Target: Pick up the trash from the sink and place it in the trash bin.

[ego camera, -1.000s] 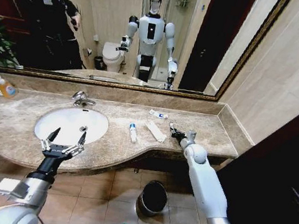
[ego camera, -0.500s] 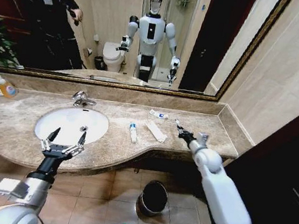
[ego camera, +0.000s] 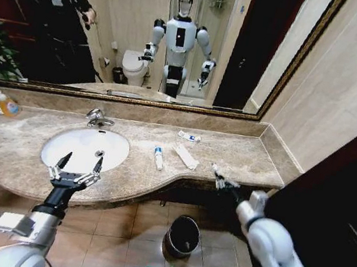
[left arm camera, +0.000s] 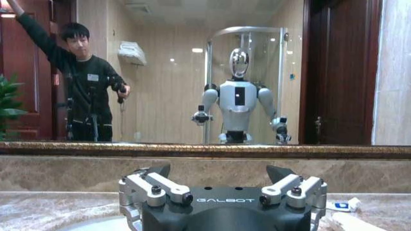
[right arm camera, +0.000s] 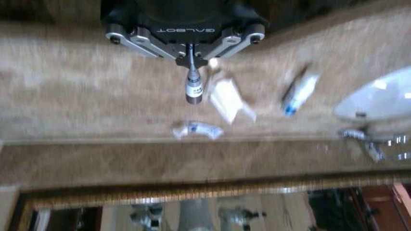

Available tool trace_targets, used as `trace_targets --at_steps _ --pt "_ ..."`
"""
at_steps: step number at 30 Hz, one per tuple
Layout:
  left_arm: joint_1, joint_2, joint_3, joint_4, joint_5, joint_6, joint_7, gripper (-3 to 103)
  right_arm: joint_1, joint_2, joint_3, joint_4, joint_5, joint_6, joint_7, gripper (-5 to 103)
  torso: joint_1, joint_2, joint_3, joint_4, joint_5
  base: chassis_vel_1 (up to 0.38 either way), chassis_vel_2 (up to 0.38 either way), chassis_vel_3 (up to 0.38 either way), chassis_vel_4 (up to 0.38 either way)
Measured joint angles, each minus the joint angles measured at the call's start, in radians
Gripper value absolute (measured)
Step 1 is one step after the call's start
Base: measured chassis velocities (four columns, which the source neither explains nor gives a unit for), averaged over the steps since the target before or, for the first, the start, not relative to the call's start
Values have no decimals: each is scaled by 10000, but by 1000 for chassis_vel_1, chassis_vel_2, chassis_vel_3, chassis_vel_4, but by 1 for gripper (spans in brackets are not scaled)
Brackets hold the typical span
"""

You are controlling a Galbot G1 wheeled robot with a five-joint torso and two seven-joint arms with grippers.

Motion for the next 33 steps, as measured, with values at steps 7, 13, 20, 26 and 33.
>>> trace_targets --at_steps 7,13,20,26,33 --pt "0 1 0 0 0 0 2 100 -1180 1059 -339 -649 -1692 964 -262 2 0 0 0 0 3 0 0 0 0" --pt "-1 0 0 -1 0 0 1 100 -1253 2102 -719 -2286 -3274 2260 -682 2 0 0 1 -1 4 0 0 0 0" --pt "0 1 0 0 0 0 1 100 -503 2845 -1169 -3878 -3967 2805 -1134 2 1 -1 2 0 3 0 0 0 0" --pt "0 1 0 -1 0 0 1 100 204 3210 -1217 -5379 -4557 3410 -1770 2 1 -1 2 0 3 0 0 0 0" --pt "0 1 0 0 0 0 1 100 932 3724 -1200 -7098 -5138 4168 -2097 2 2 -1 2 1 3 0 0 0 0"
